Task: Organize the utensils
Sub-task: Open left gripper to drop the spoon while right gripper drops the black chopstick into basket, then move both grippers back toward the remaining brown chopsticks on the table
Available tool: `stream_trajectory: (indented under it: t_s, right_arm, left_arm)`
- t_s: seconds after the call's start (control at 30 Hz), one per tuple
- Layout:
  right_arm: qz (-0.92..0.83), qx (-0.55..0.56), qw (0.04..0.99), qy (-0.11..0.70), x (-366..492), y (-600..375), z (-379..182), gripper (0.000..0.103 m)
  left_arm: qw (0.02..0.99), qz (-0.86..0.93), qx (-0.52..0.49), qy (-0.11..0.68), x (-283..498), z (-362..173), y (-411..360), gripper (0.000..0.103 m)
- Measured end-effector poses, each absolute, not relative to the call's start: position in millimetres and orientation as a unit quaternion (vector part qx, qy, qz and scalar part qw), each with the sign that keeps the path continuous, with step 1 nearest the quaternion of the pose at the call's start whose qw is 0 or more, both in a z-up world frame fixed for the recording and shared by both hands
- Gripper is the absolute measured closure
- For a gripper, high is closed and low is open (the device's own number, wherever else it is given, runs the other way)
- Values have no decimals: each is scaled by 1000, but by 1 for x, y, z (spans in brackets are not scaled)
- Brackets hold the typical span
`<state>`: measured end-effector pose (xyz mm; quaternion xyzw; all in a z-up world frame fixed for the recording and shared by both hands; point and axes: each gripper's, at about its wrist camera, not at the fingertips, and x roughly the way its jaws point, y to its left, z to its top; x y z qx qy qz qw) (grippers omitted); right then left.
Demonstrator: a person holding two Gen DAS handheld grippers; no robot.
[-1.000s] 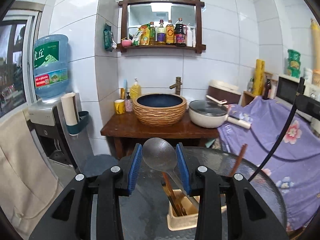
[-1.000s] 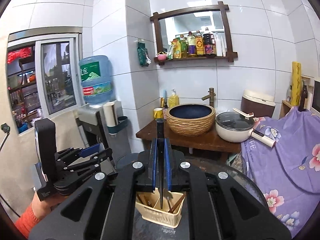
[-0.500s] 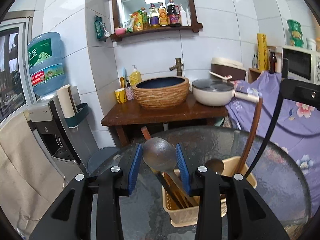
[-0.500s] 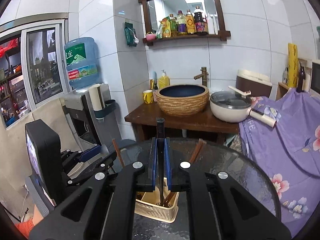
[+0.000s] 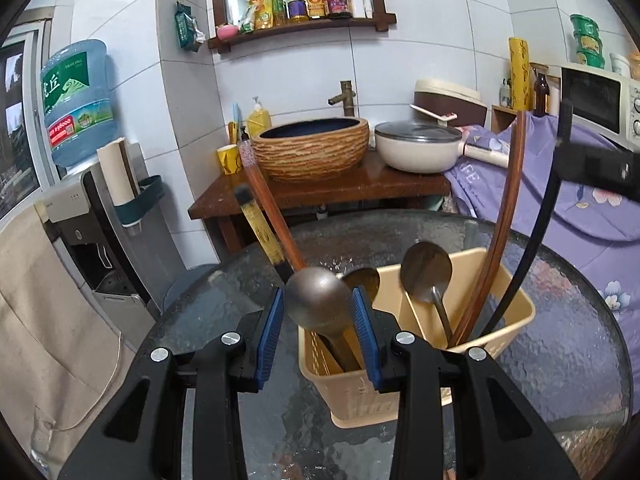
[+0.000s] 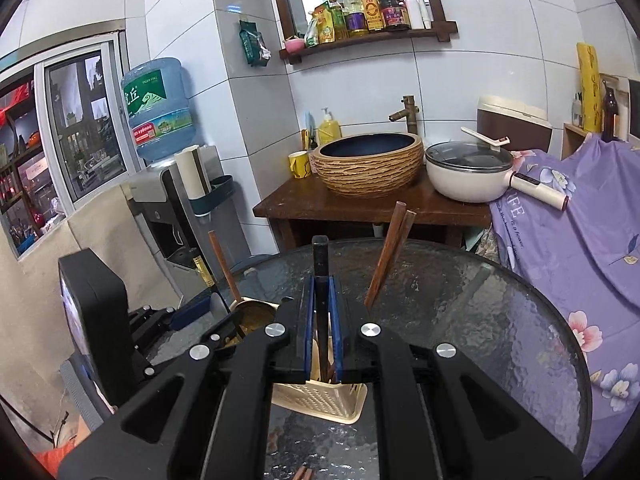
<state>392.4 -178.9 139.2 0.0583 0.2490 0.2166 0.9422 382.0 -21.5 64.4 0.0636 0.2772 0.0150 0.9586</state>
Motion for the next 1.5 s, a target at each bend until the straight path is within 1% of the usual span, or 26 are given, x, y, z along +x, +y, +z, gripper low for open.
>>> stream_trajectory:
  t_s: [0.03,0.07,0.1,0.13,0.17,0.2,0.23,0.3,0.33,0.4,0.43,0.47,0.57,0.63,0.7,0.83,1.07,1.2,1.4,1.5]
  right_arm:
    - [215,58,942,249,393,-179,139,95]
    - [214,58,943,249,393,-179,140,95]
    - [211,60,943,250,394,-180,140,95]
    - [212,63,943,250,395,-181,139,95]
    - [212,64,942,252,395,-181,139,94]
    - [210,64,943,252,396,-182,139,88]
    - [208,64,943,250,395,-183,139,75]
    - [207,71,945,243,391,-188,140,56]
    - [206,77,946,237,389,-192,142,56]
    - [206,83,948,227,380,-198,144,56]
    - [210,86,948,224,375,-200,144,56]
    - [213,87,947,223,371,-202,144,55]
    - [216,79,948,219,350,-201,140,51]
    - [217,62,950,214,332,-197,134,45]
    - [220,48,950,217,319,-193,126,45]
    - [230,37,938,255,305,-186,98,45]
    - [212,2,917,339,297,-179,26,45]
    - [210,0,903,376,296,-177,-4,45]
    - [199,-15,891,408,294,-169,-37,45]
    - [194,-15,885,423,293,-166,-47,45]
  left_arm:
    - [958,14,63,279,382,63,-21,68]
    - [958,14,63,279,381,62,-22,64]
    - [958,13,61,278,380,62,-22,57]
    - [960,11,56,274,378,63,-21,53]
    - [961,9,51,270,375,64,-20,44]
    - [963,8,48,266,373,66,-20,38]
    - [964,5,45,260,368,69,-19,37]
    - [967,0,41,251,359,74,-19,29]
    - [969,-4,39,244,350,77,-18,26]
    - [973,-11,29,229,333,80,-15,15]
    - [974,-14,24,224,326,81,-15,11]
    - [975,-18,19,219,318,81,-14,6]
    - [974,-27,11,224,296,74,-12,6]
    - [970,-28,8,240,288,66,-10,6]
    - [964,-27,3,263,281,54,-7,6]
    - [955,-24,1,294,270,32,-1,6]
    - [938,-7,-2,348,259,-12,9,6]
    - [932,-5,-12,363,251,-28,15,6]
    - [926,-5,-30,376,242,-41,22,6]
    - [923,-15,-35,383,239,-45,20,10]
